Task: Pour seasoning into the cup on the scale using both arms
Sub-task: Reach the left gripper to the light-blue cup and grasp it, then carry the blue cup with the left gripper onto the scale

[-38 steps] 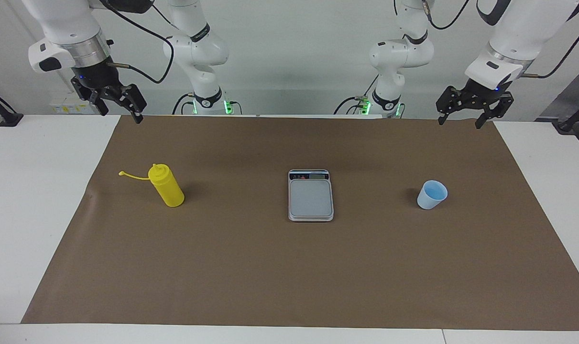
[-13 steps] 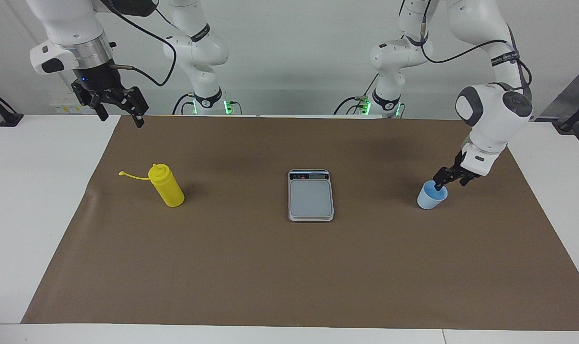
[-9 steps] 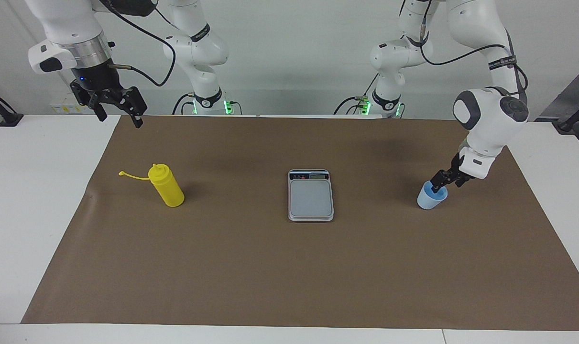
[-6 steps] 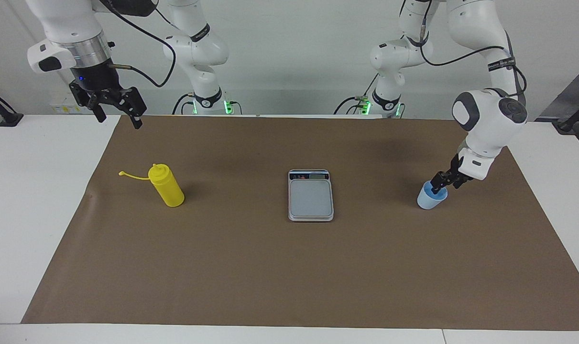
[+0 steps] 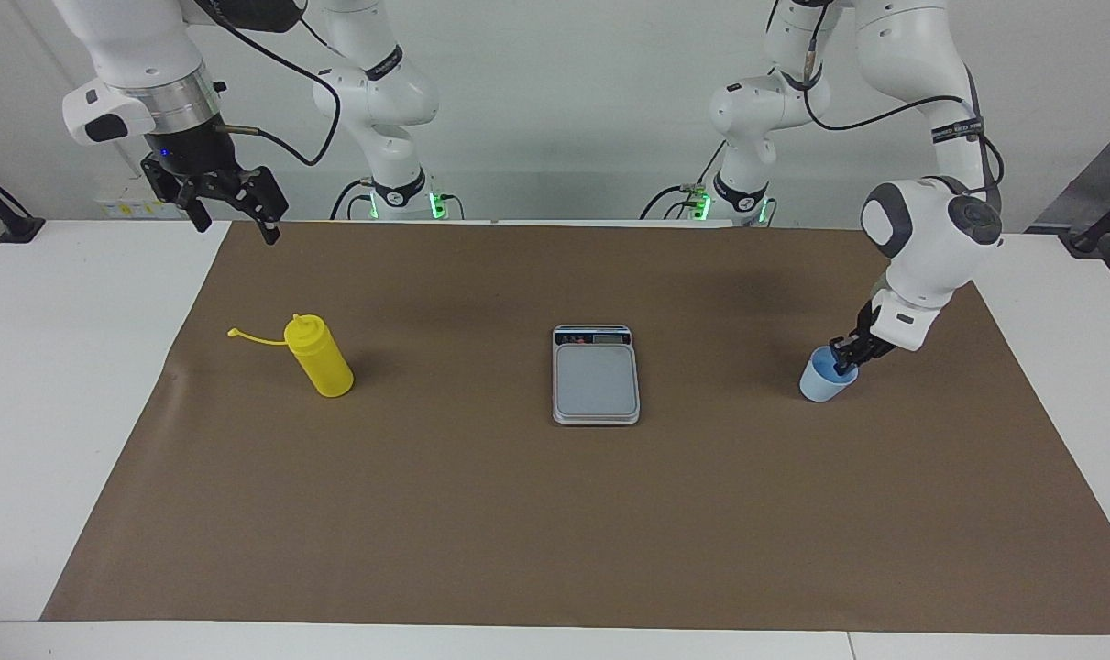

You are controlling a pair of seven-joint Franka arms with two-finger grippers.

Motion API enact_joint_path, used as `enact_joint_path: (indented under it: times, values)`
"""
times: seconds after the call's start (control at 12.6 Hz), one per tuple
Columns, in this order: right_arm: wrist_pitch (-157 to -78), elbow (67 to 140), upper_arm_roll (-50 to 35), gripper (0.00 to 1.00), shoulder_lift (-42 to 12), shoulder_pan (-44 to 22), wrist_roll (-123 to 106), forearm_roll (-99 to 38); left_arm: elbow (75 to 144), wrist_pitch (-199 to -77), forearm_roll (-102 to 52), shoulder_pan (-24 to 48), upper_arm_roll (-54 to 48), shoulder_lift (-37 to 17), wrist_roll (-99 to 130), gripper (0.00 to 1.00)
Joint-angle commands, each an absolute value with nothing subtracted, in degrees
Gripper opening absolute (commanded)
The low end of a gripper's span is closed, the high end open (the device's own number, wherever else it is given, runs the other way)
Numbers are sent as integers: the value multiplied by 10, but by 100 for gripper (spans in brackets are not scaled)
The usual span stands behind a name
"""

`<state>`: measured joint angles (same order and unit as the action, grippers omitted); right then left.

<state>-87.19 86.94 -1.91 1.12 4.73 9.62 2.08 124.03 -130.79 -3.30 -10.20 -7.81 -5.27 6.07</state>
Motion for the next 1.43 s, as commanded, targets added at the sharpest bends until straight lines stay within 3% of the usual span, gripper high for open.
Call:
enact_joint_path:
  times: [0.0, 0.24, 0.48, 0.72, 1.35]
  values:
    - [-852, 887, -25, 100, 31, 47, 107, 21, 1202, -1264, -34, -98, -76, -64, 47, 0]
    - [-843, 889, -25, 100, 33, 47, 102, 22, 1110, -1172, -34, -91, -79, -65, 46, 0]
    - [-845, 891, -25, 100, 33, 47, 97, 22, 1022, -1080, -34, -37, -78, -65, 63, 0]
    - [-848, 899, -25, 100, 38, 47, 97, 21, 978, -1060, -31, 48, -80, -74, 174, 0]
    - [-848, 898, -25, 100, 38, 47, 97, 22, 1005, -1150, -28, 226, -81, -86, 384, 0]
